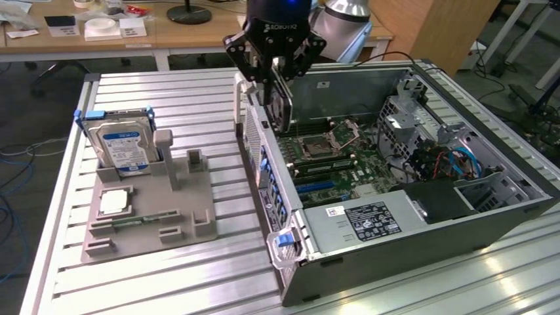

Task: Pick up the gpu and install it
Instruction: 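Pick up the gpu and move the gpu toward the slot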

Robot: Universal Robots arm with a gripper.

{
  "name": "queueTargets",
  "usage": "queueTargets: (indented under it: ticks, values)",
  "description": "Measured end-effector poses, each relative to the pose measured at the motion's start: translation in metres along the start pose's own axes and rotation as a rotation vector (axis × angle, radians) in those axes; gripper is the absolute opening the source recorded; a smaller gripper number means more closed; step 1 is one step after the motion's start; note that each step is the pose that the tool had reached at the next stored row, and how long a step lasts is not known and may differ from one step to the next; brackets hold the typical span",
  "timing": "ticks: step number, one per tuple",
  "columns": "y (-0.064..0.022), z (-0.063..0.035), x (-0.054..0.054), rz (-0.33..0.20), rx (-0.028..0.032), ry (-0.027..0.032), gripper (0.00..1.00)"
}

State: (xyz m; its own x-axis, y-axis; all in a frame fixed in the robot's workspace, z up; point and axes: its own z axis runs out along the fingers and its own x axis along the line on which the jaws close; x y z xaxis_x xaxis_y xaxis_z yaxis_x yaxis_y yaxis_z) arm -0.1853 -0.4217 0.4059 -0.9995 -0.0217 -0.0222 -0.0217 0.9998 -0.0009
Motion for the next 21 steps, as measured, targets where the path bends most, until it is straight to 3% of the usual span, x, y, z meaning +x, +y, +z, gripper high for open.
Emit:
queueTargets:
  ticks: [14, 21]
  values:
    - [-0.0010, 0.0014, -0.049, 0.000, 0.0001, 0.0000, 0.28]
    - [-0.0017, 0.0023, -0.081, 0.000, 0.0000, 0.0000, 0.28]
